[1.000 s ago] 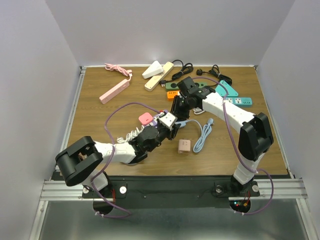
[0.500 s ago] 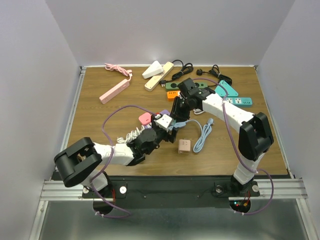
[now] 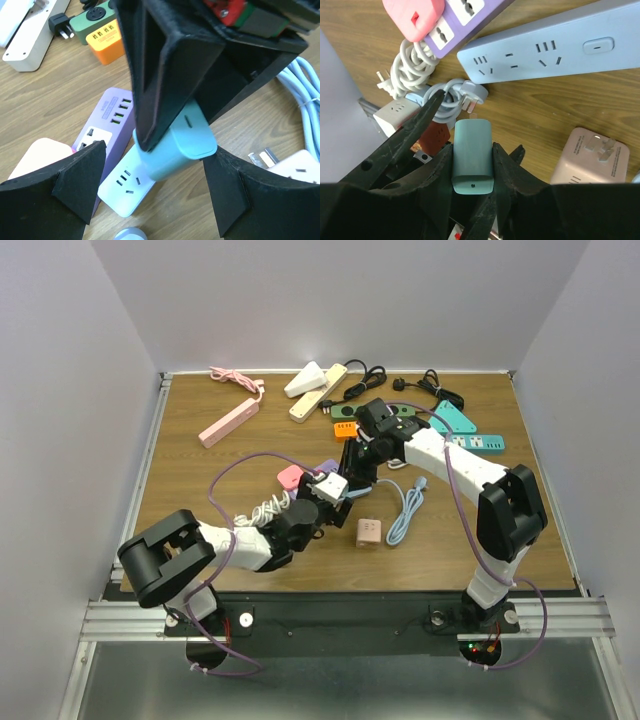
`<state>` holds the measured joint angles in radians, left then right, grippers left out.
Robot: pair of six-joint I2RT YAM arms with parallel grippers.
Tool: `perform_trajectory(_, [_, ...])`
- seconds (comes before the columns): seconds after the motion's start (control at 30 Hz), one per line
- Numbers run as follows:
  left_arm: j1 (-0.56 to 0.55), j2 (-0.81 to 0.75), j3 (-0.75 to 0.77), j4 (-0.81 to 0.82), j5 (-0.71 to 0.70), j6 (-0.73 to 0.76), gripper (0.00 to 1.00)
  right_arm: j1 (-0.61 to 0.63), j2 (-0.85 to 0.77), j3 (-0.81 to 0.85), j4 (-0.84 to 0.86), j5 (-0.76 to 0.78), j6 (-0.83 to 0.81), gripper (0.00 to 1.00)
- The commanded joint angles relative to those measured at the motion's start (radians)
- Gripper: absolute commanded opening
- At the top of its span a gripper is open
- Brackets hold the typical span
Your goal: Insert the plug
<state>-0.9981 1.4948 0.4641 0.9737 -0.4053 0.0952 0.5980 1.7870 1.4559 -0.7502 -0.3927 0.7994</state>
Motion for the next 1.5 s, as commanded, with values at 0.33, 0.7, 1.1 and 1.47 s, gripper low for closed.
perform_trajectory(0.33, [-0.039, 0.028, 0.051, 0.083, 0.010, 0.100, 0.35, 0.003, -0.057, -0.043, -0.001, -0.115, -0.038, 0.02])
perform_trajectory(0.7, [-0.039, 0.021, 0.030, 0.117, 0.062, 0.046, 0.00, 0.002, -0.078, -0.028, -0.005, -0.054, -0.075, 0.45])
perform_trajectory(1.1, [-0.037, -0.054, -0.045, -0.024, 0.036, -0.172, 0.00, -0.001, -0.015, 0.009, -0.006, 0.195, -0.135, 0.34])
perform_trajectory(1.47, [-0.037, -0.116, -0.131, -0.044, 0.149, -0.270, 0.00, -0.003, -0.021, -0.115, 0.000, 0.161, -0.124, 0.46])
